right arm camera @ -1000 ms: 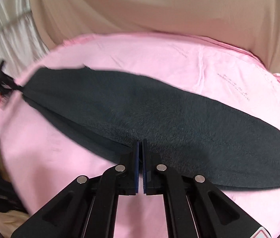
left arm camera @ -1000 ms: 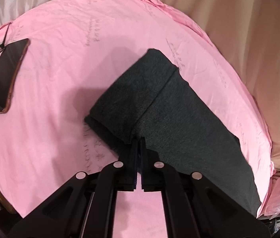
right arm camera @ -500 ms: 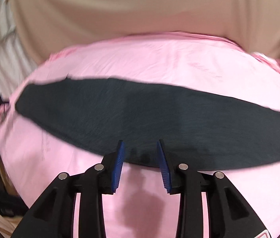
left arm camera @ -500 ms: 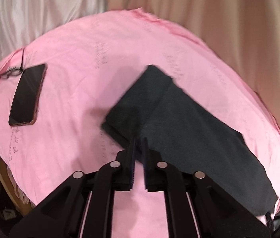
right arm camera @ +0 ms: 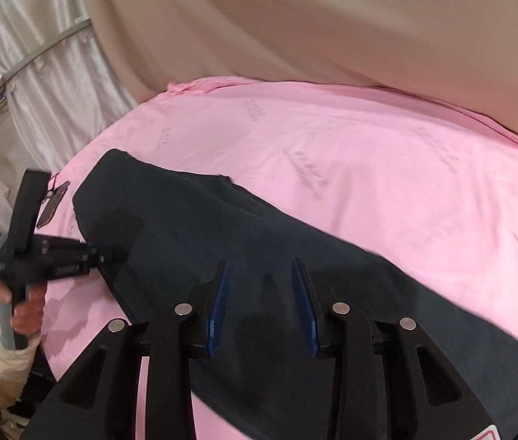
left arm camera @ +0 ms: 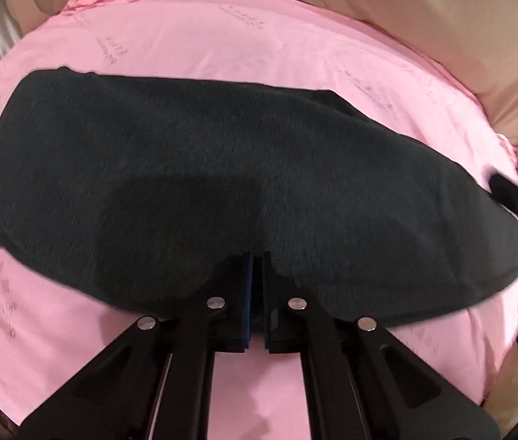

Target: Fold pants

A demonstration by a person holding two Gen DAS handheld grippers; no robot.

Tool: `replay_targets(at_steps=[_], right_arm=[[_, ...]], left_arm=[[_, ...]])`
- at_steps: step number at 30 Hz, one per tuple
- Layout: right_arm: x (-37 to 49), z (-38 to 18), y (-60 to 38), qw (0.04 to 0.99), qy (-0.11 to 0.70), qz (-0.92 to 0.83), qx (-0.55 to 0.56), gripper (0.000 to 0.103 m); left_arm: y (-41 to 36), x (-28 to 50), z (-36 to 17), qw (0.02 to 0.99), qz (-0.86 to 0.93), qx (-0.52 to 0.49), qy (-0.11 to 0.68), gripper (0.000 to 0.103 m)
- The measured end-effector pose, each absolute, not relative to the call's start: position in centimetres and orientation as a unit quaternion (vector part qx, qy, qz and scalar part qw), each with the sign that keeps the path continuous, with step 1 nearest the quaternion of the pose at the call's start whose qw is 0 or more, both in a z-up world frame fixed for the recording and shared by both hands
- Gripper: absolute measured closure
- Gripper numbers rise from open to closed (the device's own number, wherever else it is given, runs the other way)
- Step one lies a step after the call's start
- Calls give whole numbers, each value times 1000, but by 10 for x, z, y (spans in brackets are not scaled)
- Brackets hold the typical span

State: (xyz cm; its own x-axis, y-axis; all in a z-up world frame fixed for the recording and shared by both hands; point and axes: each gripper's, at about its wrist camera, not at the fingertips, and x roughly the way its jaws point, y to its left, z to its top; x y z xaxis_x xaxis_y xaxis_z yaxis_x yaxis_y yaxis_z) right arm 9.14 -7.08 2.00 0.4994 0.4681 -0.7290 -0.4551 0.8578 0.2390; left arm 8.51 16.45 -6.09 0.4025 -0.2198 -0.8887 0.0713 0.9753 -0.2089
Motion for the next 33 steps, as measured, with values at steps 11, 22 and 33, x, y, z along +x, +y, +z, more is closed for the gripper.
replay_targets(at_steps=[11, 22, 33], right_arm=[[205, -40, 37, 813, 492, 308, -56, 99], [202, -9, -6, 868, 405, 285, -28, 91], [148, -23, -97, 891, 419, 177, 3, 97]], left_arm=[[179, 74, -59, 834, -127, -73, 532, 102], [187, 77, -63, 833, -146, -82, 528, 102], [186, 60, -62, 840, -124, -69, 523, 102]])
